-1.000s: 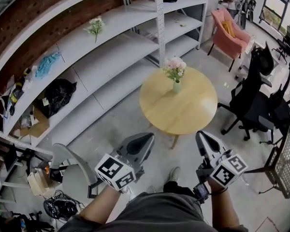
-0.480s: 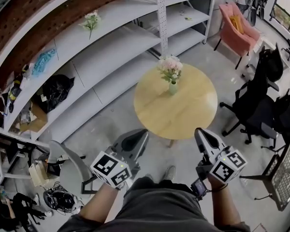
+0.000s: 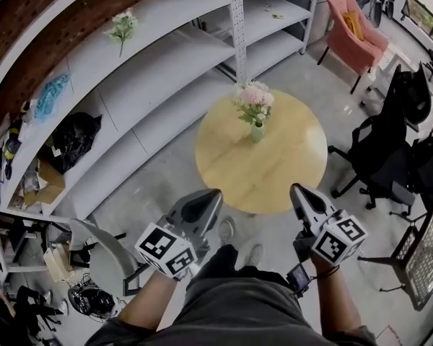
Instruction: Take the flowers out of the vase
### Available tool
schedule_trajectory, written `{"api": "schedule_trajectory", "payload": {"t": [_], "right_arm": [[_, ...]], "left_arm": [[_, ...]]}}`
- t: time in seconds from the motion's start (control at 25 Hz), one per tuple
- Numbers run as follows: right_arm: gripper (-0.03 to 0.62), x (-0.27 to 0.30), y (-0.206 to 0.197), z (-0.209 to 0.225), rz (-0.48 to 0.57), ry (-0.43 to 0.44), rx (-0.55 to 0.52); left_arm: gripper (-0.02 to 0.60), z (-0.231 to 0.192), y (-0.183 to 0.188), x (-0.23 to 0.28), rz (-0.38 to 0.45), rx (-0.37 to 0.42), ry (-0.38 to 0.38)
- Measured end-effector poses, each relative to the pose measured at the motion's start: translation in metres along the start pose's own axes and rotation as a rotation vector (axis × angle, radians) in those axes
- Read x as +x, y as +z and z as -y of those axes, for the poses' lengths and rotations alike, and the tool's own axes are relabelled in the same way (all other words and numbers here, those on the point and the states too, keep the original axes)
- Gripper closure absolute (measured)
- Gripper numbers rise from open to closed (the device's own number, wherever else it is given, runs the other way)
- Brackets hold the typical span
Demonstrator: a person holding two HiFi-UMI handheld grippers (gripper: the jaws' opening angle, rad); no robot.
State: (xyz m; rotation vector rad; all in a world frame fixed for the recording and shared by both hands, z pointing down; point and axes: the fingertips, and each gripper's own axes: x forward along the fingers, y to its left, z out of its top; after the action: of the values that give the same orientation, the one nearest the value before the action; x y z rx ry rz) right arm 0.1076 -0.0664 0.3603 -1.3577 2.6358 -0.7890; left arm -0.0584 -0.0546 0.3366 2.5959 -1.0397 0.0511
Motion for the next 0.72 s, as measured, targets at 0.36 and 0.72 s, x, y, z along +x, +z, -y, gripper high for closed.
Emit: {"api": "schedule_trajectory", "payload": {"t": [0.36, 0.72], "right_arm": [[0.58, 0.101, -0.006, 0.053, -0.026, -0.147, -0.079], [0.503, 0.175, -0.033, 0.119, -0.082, -0.214, -0.15]], "left_arm": [[0.572, -0.074, -0.007, 0.04, -0.083, -0.041, -0.117], [0.572, -0.13, -0.03, 0.066, -0.19, -0.069, -0.143]]}}
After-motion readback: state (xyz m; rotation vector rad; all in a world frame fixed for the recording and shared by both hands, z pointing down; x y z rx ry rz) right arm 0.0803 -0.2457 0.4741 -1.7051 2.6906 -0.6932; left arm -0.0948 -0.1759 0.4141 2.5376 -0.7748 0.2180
